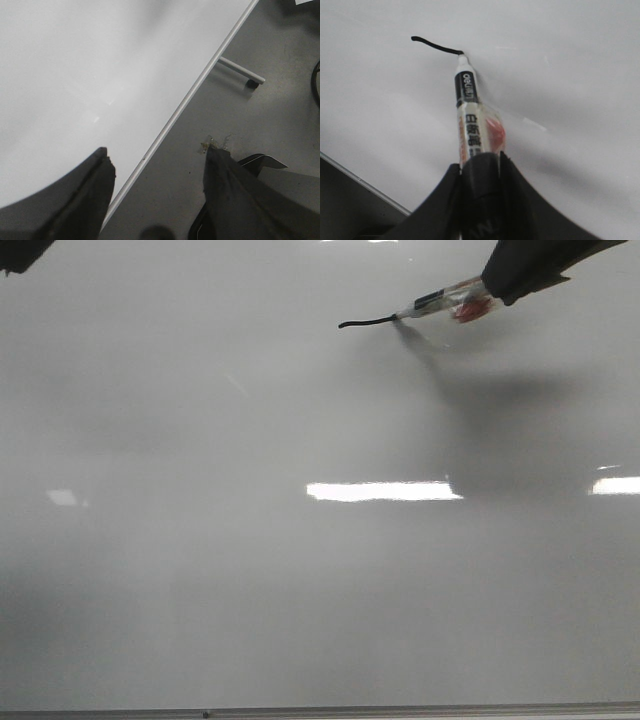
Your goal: Write number 7 on whiteboard
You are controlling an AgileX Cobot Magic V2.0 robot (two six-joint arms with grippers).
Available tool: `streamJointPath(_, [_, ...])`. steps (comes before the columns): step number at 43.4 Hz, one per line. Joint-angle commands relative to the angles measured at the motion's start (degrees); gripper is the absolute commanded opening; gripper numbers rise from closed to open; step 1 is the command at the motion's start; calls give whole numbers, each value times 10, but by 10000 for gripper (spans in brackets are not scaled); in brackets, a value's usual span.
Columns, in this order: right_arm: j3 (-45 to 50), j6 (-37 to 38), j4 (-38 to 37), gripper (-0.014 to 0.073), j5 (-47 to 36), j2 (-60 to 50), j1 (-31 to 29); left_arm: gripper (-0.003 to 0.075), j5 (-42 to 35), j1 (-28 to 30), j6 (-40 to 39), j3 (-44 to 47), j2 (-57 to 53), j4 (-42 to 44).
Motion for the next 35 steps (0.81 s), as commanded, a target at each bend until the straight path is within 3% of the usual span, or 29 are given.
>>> streamJointPath(1, [-19, -14, -20, -116, -38, -14, 8, 399, -32, 1, -4, -16, -10, -16])
streamJointPath(18, [32, -31, -21, -116, 7, 29, 61, 399, -33, 1, -4, -16, -10, -16])
streamJointPath(35, [36, -33, -20, -116, 42, -101, 79, 399, -33, 1, -4, -16, -10, -16])
